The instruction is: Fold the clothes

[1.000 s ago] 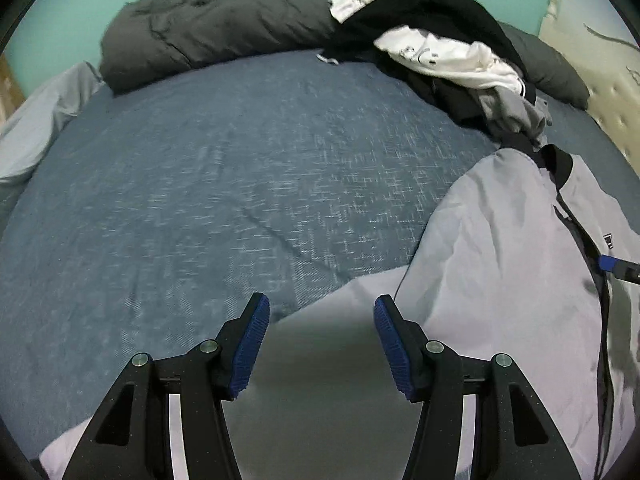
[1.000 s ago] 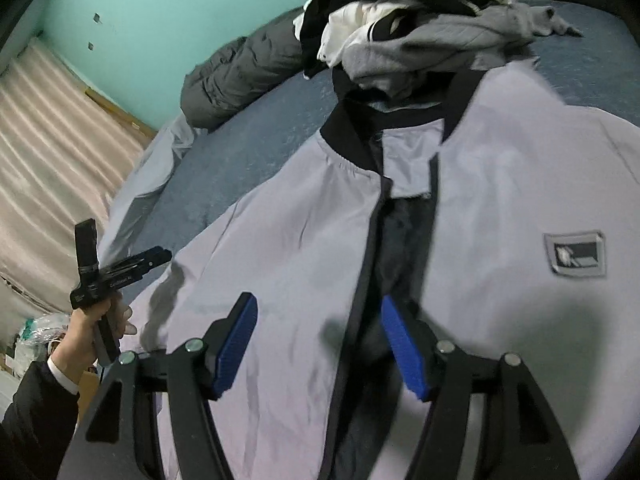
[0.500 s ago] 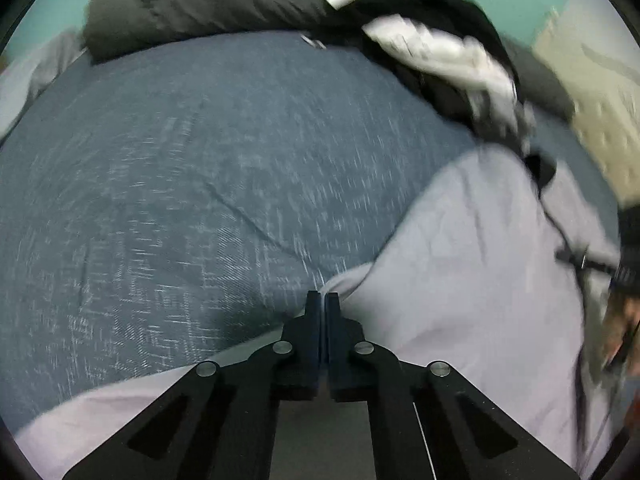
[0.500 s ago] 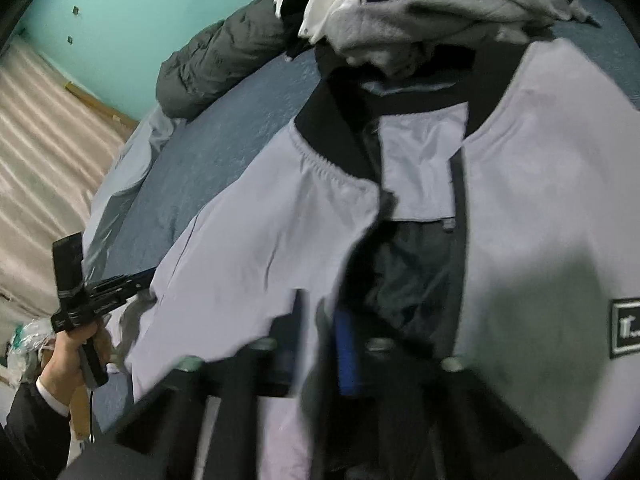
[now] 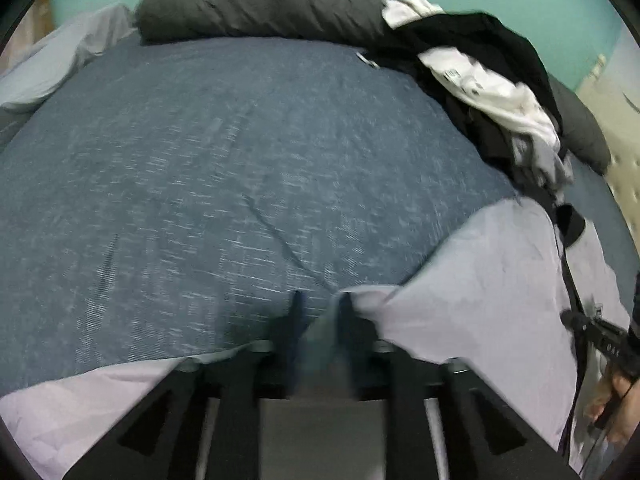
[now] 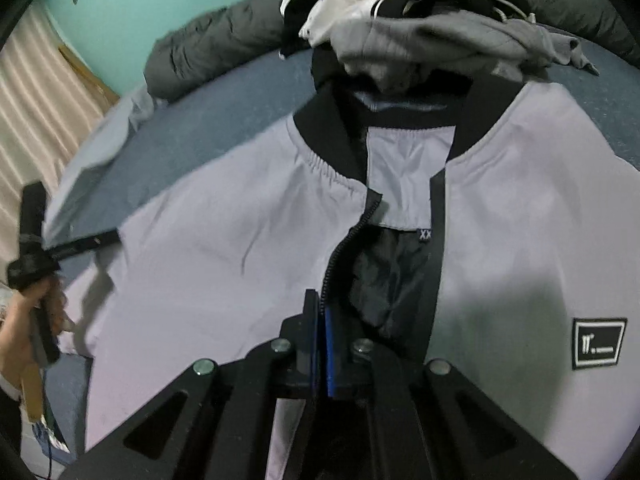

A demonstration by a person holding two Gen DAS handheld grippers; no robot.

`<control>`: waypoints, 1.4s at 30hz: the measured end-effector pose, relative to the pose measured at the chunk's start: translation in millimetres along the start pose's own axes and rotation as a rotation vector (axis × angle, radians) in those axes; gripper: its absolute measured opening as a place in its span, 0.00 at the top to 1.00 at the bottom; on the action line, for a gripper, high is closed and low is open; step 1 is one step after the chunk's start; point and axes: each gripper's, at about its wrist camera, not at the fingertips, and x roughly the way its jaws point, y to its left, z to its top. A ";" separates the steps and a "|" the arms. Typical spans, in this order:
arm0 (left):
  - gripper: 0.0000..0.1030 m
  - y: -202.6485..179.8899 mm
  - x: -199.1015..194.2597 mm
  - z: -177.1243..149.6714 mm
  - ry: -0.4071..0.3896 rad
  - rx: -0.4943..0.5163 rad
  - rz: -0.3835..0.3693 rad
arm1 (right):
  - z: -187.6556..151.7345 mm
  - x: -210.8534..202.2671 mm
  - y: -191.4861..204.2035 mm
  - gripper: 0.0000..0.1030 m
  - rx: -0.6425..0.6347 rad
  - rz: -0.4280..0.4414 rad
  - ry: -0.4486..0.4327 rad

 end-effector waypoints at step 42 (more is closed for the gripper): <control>0.49 253.9 -77.7 -97.9 0.032 -0.123 0.279 | 126.8 54.1 -11.3 0.61 0.057 0.042 -0.006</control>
